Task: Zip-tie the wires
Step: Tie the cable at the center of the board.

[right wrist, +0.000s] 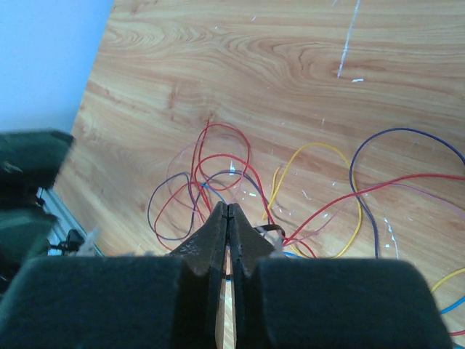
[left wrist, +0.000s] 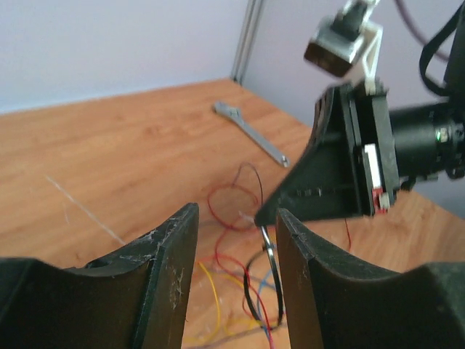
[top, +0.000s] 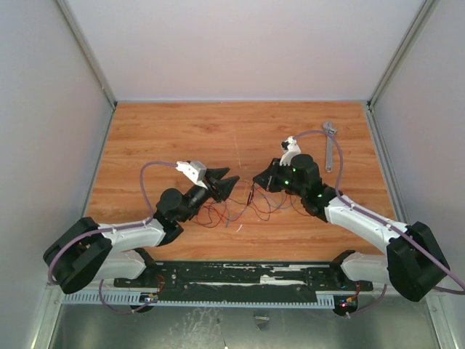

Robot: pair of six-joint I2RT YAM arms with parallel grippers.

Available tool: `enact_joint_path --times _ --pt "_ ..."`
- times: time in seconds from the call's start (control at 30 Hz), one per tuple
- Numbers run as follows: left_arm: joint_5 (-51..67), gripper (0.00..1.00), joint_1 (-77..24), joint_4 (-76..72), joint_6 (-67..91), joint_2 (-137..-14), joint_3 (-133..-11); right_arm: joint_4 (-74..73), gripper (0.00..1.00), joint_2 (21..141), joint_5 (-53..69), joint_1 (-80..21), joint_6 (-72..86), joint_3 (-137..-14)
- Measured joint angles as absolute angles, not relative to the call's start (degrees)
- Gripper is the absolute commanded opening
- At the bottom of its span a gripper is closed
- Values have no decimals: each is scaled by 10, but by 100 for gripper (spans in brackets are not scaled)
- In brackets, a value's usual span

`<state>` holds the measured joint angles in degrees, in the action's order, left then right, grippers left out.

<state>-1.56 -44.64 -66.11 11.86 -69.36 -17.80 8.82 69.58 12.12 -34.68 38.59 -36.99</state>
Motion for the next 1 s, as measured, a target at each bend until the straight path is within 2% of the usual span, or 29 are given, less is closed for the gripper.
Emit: enact_joint_path --times 0.2,0.77,1.0 --pt "-14 53 -473 -613 136 -715 -171 88 0 696 69 -360 409 -370" --pt "-15 50 -503 -612 140 -842 -234 85 0 696 39 -368 423 -370" --pt "-31 44 -512 -614 133 -869 -256 83 0 696 28 -374 425 -370"
